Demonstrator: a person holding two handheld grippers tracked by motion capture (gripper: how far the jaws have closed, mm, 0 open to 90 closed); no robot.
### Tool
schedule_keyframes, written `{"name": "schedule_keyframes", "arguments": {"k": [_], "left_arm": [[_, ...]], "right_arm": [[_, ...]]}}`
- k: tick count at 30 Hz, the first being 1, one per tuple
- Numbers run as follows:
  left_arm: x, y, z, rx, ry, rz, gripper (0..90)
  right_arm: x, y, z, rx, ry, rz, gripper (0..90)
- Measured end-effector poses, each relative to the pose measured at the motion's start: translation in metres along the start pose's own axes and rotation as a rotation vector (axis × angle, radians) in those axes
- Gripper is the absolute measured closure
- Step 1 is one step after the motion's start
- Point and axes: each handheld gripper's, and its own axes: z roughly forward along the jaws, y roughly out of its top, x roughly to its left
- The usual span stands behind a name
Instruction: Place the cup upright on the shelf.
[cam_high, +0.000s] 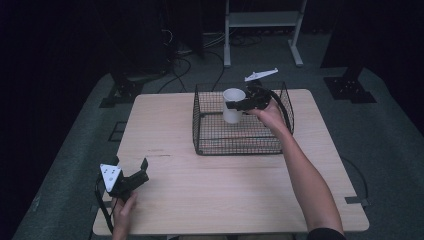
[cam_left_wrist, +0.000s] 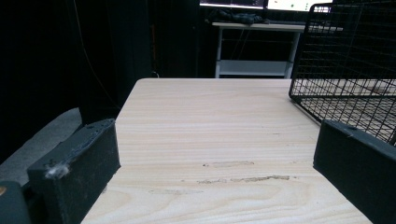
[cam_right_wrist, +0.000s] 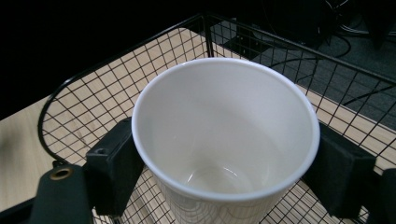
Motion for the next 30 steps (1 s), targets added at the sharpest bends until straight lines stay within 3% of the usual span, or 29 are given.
{"name": "schedule_keyframes", "arguments": {"k": [9,18,30], "left_arm": [[0.000,0.000,0.000,0.001,0.001,-0.002,0.0],[0.000,0.000,0.000,0.001,0.001,-0.001,0.0],[0.000,0.000,0.000,0.002,0.001,0.001,0.0]], "right_arm": [[-0.014,-0.008,0.011,0.028,-0.010,0.050,19.6],[-0.020,-0.014,0.020,0.064,-0.029,0.059,19.6],[-0.024,-0.022,0.033,0.119,-0.020,0.076,19.6]]}}
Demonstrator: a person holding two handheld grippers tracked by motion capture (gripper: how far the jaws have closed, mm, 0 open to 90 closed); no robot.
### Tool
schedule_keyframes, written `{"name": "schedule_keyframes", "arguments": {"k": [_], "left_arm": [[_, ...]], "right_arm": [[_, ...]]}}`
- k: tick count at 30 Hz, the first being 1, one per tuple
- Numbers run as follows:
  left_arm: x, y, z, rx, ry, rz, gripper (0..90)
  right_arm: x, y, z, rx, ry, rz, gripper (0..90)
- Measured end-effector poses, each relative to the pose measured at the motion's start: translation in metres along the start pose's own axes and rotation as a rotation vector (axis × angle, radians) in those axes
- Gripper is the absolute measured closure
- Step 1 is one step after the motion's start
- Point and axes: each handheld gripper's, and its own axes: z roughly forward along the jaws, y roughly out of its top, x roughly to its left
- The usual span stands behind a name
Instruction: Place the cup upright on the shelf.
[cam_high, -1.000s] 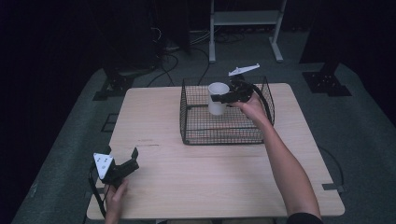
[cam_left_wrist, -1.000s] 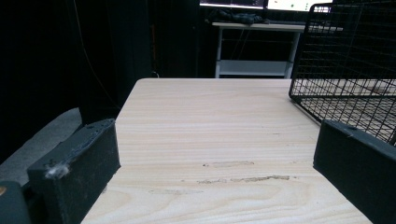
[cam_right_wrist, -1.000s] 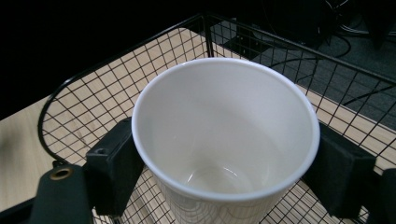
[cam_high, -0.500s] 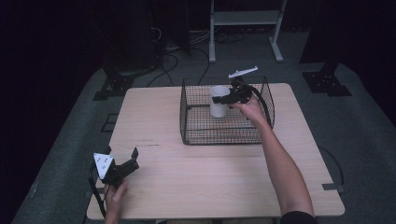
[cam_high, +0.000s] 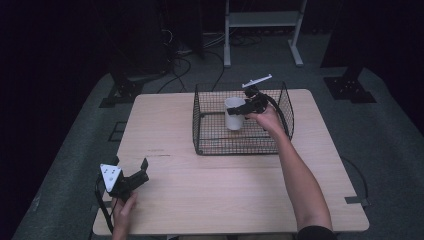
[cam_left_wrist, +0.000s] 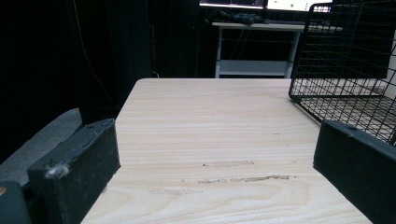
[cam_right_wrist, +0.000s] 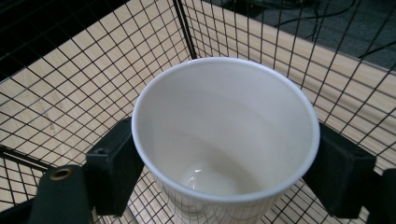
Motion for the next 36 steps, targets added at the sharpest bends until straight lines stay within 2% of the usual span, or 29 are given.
{"name": "schedule_keyframes", "arguments": {"k": [9,13,19,28,32,36], "left_arm": [[0.000,0.000,0.000,0.000,0.001,-0.002,0.0],[0.000,0.000,0.000,0.000,0.002,-0.002,0.0],[0.000,0.000,0.000,0.000,0.002,-0.002,0.0],[0.000,0.000,0.000,0.000,0.001,-0.003,0.0],[0.000,0.000,0.000,0.000,0.001,-0.001,0.0],[0.000,0.000,0.000,0.000,0.002,0.002,0.0]], "right_arm": [[-0.002,-0.003,0.008,0.049,-0.009,0.001,19.5],[-0.002,-0.003,0.009,0.049,-0.015,0.007,19.5],[-0.001,-0.004,0.010,0.057,-0.022,-0.002,19.4],[0.003,-0.005,0.015,0.096,-0.035,-0.022,19.3],[0.007,-0.006,0.015,0.094,-0.042,-0.047,19.2],[0.007,-0.008,0.014,0.089,-0.041,-0.040,19.1]]}}
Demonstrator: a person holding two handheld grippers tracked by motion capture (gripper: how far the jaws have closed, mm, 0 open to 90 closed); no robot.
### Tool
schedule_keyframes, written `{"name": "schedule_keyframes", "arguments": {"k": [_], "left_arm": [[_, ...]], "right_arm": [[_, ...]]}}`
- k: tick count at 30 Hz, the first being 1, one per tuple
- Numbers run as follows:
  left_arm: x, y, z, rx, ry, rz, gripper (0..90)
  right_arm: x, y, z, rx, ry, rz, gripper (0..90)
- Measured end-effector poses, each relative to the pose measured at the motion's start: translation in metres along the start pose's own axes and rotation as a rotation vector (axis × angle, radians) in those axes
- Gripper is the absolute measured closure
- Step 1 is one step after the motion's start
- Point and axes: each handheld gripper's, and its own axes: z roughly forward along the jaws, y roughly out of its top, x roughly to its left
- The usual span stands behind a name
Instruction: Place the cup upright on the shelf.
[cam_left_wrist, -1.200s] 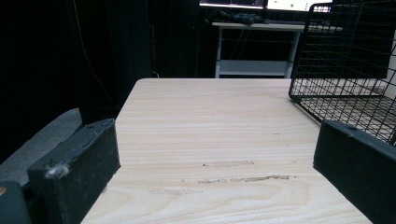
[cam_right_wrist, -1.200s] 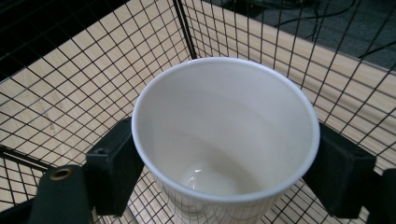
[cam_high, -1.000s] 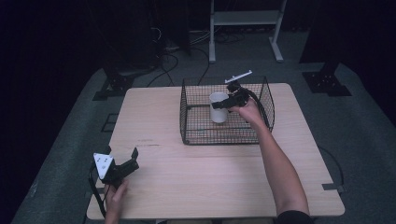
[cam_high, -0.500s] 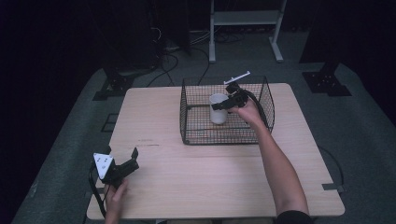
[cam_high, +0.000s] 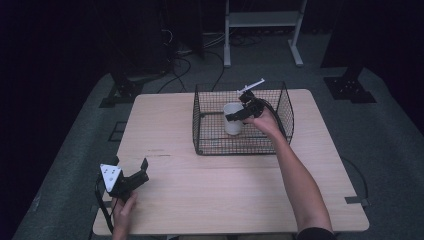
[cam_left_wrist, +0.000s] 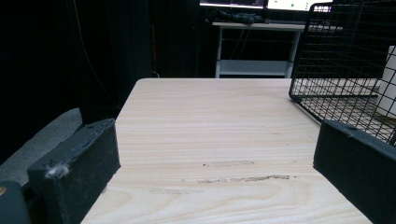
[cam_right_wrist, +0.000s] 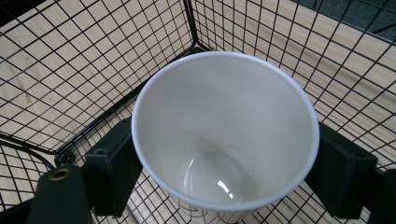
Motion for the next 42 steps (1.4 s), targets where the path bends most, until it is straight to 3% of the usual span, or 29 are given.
{"name": "schedule_keyframes", "arguments": {"k": [18,32,42], "left_arm": [[0.001,0.000,0.000,0.004,0.006,-0.010,0.0],[0.000,0.000,0.000,0.001,0.003,-0.002,0.0],[0.000,0.000,0.000,0.000,0.002,-0.001,0.0]], "right_arm": [[0.001,0.002,-0.005,-0.021,0.008,0.006,16.7],[0.005,0.010,-0.032,-0.142,0.057,0.042,15.6],[0.010,0.005,-0.048,-0.128,0.062,0.021,15.7]]}}
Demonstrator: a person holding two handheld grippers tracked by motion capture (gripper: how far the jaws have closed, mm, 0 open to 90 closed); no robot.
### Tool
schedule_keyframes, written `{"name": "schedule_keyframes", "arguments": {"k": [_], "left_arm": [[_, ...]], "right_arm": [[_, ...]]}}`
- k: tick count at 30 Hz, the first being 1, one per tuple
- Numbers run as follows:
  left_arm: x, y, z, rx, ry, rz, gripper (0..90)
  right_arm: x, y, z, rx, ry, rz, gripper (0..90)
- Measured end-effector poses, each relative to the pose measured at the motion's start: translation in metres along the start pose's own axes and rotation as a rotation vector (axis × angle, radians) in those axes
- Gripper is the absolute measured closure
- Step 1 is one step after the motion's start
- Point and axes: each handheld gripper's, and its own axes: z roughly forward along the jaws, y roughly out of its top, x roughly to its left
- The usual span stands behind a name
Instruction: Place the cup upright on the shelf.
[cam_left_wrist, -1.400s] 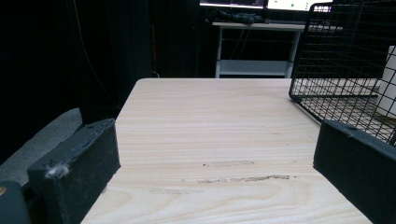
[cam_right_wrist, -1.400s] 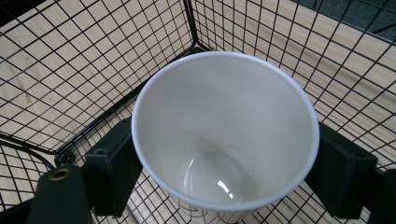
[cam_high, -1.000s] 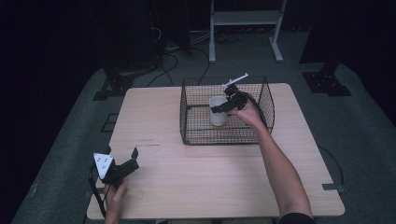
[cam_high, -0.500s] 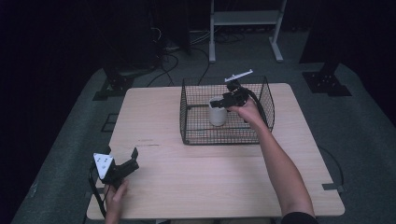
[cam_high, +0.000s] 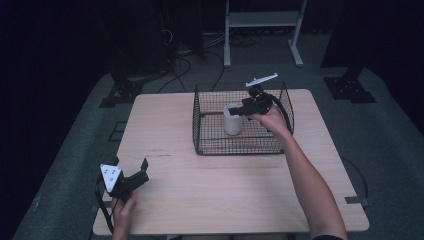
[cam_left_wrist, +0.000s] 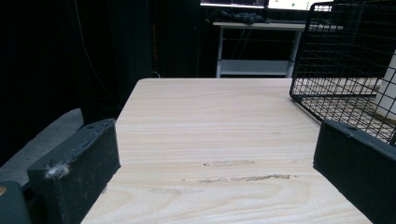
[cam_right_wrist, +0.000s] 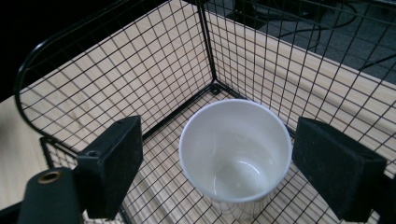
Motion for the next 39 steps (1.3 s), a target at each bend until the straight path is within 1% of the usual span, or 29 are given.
{"name": "schedule_keyframes", "arguments": {"k": [6,10,12,16,17,18,23,24,25,28,30,33,35,39], "left_arm": [[0.000,0.000,0.000,0.000,-0.001,-0.001,0.0],[0.000,0.000,0.000,0.000,-0.001,-0.002,0.0],[0.000,0.000,0.000,0.001,0.000,-0.001,0.0],[0.000,0.000,0.000,0.000,-0.001,-0.002,0.0],[0.001,0.000,0.000,0.001,-0.001,-0.003,0.0],[0.001,0.000,0.000,0.001,0.000,-0.004,0.0],[0.001,0.000,0.000,0.001,0.000,-0.005,0.0],[0.001,0.000,0.000,0.001,0.000,-0.005,0.0],[0.001,0.000,0.000,0.001,-0.001,-0.004,0.0],[0.001,0.000,0.000,0.001,0.000,-0.003,0.0],[0.001,0.000,0.000,0.001,0.000,-0.003,0.0],[0.000,0.000,0.000,0.001,0.000,-0.002,0.0],[0.000,0.000,0.000,0.001,0.000,-0.002,0.0],[0.000,0.000,0.000,0.001,0.001,0.000,0.0]], "right_arm": [[0.004,0.001,-0.014,-0.029,0.016,-0.003,16.2],[0.009,0.000,-0.022,-0.037,0.032,-0.012,16.2],[0.011,-0.001,-0.025,-0.036,0.040,-0.025,16.2],[0.015,-0.005,-0.027,-0.016,0.038,-0.042,16.2],[0.016,-0.006,-0.028,-0.014,0.041,-0.050,16.2],[0.018,-0.009,-0.032,-0.014,0.055,-0.056,16.2],[0.022,-0.015,-0.044,-0.030,0.068,-0.071,16.2],[0.022,-0.015,-0.044,-0.030,0.068,-0.071,16.2],[0.023,-0.019,-0.049,-0.034,0.080,-0.074,16.2],[0.025,-0.024,-0.055,-0.026,0.090,-0.081,16.2],[0.027,-0.029,-0.060,-0.045,0.099,-0.087,16.3],[0.030,-0.036,-0.068,-0.050,0.124,-0.092,17.4],[0.033,-0.041,-0.072,-0.062,0.124,-0.104,17.4],[0.035,-0.048,-0.079,-0.060,0.135,-0.106,17.4]]}}
